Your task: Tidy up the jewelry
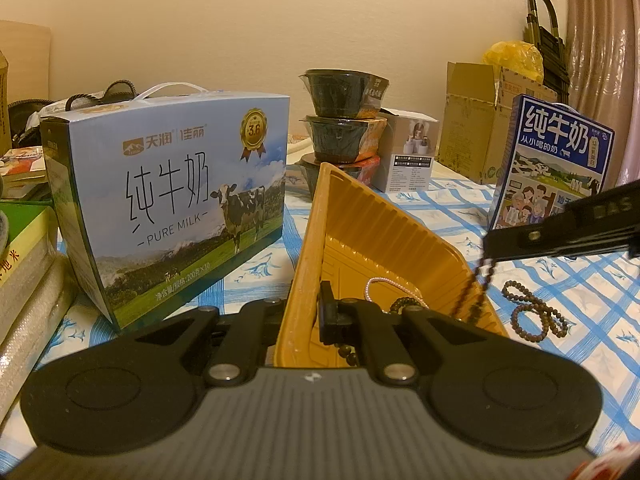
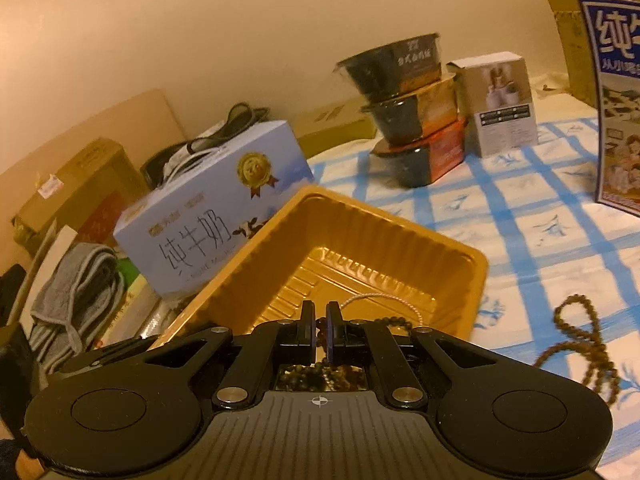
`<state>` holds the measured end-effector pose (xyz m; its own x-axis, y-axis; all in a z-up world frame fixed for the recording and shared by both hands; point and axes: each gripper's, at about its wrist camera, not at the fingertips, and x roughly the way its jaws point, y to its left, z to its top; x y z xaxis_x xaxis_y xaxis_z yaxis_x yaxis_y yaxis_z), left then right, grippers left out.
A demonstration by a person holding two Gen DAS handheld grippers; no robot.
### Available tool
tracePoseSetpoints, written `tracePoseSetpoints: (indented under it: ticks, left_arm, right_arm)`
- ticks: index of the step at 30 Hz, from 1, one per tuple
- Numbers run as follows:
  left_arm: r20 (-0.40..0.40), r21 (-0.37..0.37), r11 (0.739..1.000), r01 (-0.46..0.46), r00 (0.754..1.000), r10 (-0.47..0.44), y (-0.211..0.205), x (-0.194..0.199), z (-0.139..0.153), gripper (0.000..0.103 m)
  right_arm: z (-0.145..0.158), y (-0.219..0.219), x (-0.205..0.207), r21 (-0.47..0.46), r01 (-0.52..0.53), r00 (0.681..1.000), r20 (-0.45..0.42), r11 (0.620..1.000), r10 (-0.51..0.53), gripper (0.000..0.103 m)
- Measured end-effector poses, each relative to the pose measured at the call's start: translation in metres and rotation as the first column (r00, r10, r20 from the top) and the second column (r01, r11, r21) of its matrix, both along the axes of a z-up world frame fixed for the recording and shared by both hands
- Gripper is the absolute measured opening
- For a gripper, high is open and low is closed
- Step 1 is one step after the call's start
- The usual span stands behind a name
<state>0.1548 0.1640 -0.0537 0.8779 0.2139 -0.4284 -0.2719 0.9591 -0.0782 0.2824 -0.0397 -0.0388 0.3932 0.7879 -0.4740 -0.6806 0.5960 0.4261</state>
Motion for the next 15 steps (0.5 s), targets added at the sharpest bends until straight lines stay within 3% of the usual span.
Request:
tracePoseSetpoints:
  ticks: [5, 15]
  left_arm:
    - [0.000, -0.004, 1.000, -0.001, 1.000, 0.001, 0.000, 0.000, 0.000, 0.006]
    - [0.000, -0.003, 1.000, -0.002, 1.000, 0.002, 0.001, 0.000, 0.000, 0.006]
  right_arm:
    - [-0.001, 0.006, 0.005, 0.010, 0.020, 1.000, -0.008, 1.000, -0.020, 0.006]
    - [-0.004, -0.024, 0.005, -0.006, 0.070, 0.997, -0.018, 0.998, -0.070, 0.036]
